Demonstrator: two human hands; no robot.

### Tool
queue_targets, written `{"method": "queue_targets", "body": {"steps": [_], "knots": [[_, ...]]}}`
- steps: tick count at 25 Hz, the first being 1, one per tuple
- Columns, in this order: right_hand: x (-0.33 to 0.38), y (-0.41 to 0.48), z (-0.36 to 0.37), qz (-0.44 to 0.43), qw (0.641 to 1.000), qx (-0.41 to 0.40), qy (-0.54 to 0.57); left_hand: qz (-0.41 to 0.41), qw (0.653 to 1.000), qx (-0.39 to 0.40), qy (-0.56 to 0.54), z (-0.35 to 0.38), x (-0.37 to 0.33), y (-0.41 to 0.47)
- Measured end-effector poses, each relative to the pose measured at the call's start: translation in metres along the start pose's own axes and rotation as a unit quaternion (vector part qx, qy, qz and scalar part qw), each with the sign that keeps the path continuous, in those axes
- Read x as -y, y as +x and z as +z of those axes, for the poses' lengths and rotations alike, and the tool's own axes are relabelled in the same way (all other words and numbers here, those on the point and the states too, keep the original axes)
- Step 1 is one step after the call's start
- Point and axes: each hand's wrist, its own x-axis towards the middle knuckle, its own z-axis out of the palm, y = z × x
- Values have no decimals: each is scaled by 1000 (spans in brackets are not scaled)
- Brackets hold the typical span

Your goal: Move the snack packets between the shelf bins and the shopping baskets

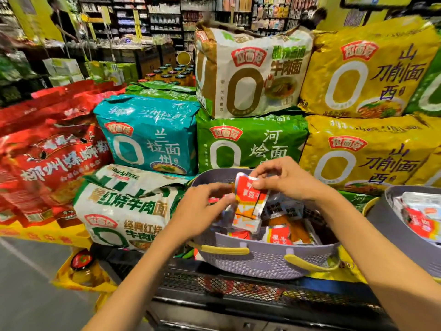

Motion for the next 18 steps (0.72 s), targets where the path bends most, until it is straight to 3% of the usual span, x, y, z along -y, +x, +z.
{"method": "queue_targets", "body": {"steps": [3, 6, 8, 10, 13, 15, 18], "knots": [[10, 1, 3, -28, 998, -19, 59, -37, 980, 54, -186, 1, -12, 12], [8, 1, 7, -7, 983, -77, 169, -43, 969, 34, -241, -6, -10, 11], [-1, 0, 7, 33, 985, -88, 147, -55, 967, -7, -250, -15, -5, 9], [-15, 0, 12, 57, 998, 4, -4, -80, 961, -32, -264, -22, -1, 8], [-24, -3, 35, 52, 962, 201, -177, -110, 951, -39, -286, -22, 1, 9], [-24, -4, 46, 40, 949, 243, -196, -118, 950, -40, -286, -20, 0, 8], [-26, -4, 48, 20, 950, 228, -213, -134, 948, -45, -286, -19, 2, 6]]}}
